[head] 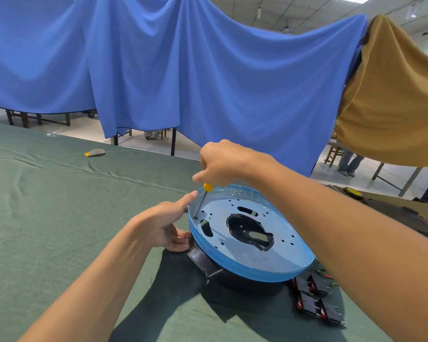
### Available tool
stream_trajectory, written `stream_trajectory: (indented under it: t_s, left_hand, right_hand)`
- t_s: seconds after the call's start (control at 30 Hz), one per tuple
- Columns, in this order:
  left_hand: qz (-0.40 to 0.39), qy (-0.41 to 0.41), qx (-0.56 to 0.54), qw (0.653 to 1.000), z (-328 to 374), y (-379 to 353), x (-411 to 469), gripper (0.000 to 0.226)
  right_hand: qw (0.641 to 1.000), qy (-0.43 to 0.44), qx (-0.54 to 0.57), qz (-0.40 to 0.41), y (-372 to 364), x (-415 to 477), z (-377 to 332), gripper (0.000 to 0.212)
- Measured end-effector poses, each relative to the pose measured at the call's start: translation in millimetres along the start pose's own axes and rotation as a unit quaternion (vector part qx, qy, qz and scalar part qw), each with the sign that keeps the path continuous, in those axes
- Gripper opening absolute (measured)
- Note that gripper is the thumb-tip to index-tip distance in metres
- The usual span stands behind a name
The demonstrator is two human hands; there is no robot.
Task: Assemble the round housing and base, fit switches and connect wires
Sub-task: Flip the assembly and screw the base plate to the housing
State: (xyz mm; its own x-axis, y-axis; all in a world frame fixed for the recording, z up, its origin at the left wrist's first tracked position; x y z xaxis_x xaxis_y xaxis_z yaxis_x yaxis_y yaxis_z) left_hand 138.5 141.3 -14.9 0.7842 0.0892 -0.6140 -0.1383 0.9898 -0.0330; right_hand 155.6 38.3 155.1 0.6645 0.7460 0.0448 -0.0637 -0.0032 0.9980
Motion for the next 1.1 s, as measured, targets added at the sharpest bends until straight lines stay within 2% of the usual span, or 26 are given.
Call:
stream_trajectory:
  t_s: [0.03, 0.1, 0.17, 0.23, 0.3, 0.37, 0.47, 0.57, 0.67, 0.77, 0.83, 0.93, 1.07, 1.1]
  left_hand:
    - [-0.002, 0.000, 0.000, 1.000, 0.1, 0.0, -0.4, 0.065]
    - [-0.005, 0.001, -0.002, 1.000, 0.4, -0.2, -0.7, 0.066]
    - [-0.002, 0.001, -0.002, 1.000, 0.3, -0.1, -0.6, 0.067]
    - [0.001, 0.003, 0.003, 1.000, -0.1, -0.3, -0.2, 0.070]
    - [0.006, 0.001, 0.008, 1.000, -1.0, 0.1, 0.8, 0.075]
    - [0.011, -0.003, 0.012, 1.000, -1.0, 0.3, 0.9, 0.075]
    - [0.016, -0.004, 0.011, 1.000, -0.6, 1.3, 0.3, 0.074]
    - [0.004, -0.003, 0.009, 1.000, 0.0, 0.7, 0.0, 0.071]
    - [0.000, -0.004, 0.003, 1.000, 0.2, 0.0, -1.0, 0.067]
    - [0.002, -0.006, 0.003, 1.000, 0.5, -1.2, -0.9, 0.068]
    - [0.006, -0.009, 0.007, 1.000, 0.5, -0.9, 0.0, 0.072]
    - [0.011, -0.008, 0.009, 1.000, 0.0, -0.5, -0.1, 0.074]
    - [0.001, -0.007, 0.007, 1.000, 0.0, -1.5, -2.6, 0.071]
    - [-0.002, -0.008, 0.006, 1.000, 0.1, -1.4, -2.9, 0.070]
  right_hand:
    - [1.000, 0.013, -0.003, -0.025, 2.3, -1.2, -2.4, 0.021]
    - [0.998, 0.031, -0.006, -0.055, 6.5, -1.8, -6.4, 0.036]
    - [0.998, 0.048, 0.004, -0.027, 6.7, 0.1, -10.0, 0.026]
    - [0.999, 0.039, 0.021, 0.025, 4.5, 1.7, -9.4, 0.004]
    - [0.999, 0.008, 0.028, 0.044, 0.3, 3.1, -6.4, 0.017]
    - [0.999, -0.020, 0.028, 0.042, -1.1, 4.8, -2.1, 0.019]
    - [1.000, -0.028, 0.007, 0.009, -1.0, 7.7, 0.7, 0.026]
    - [0.999, 0.000, -0.010, -0.049, 4.2, 3.5, -4.4, 0.035]
    - [0.996, 0.047, -0.034, -0.074, 9.8, -1.3, -12.6, 0.017]
    - [0.997, 0.065, -0.031, -0.029, 9.3, -0.9, -14.4, 0.013]
    - [0.999, 0.038, 0.007, 0.010, 4.8, 1.5, -9.5, 0.022]
    - [0.999, -0.017, 0.030, 0.033, -1.7, 2.5, -2.3, 0.024]
    - [0.999, -0.005, 0.005, -0.052, 2.0, -2.3, -3.6, 0.038]
    - [0.997, 0.006, -0.001, -0.073, 4.3, -3.9, -4.5, 0.036]
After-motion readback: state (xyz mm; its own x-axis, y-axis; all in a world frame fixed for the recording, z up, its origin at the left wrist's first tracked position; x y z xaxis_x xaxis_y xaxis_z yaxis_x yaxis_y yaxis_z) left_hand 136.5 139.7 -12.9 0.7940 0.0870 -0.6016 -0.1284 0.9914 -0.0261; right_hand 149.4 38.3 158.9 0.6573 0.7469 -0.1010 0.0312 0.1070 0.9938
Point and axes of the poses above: each hand's wrist, its own x-axis towards the middle knuckle, its own y-axis out of the back of the hand, z = x × y, the point moved 5 cm from there along x, towards the middle knuckle, and after that the axes turned 7 degrees about y, right-handed, at the moved point
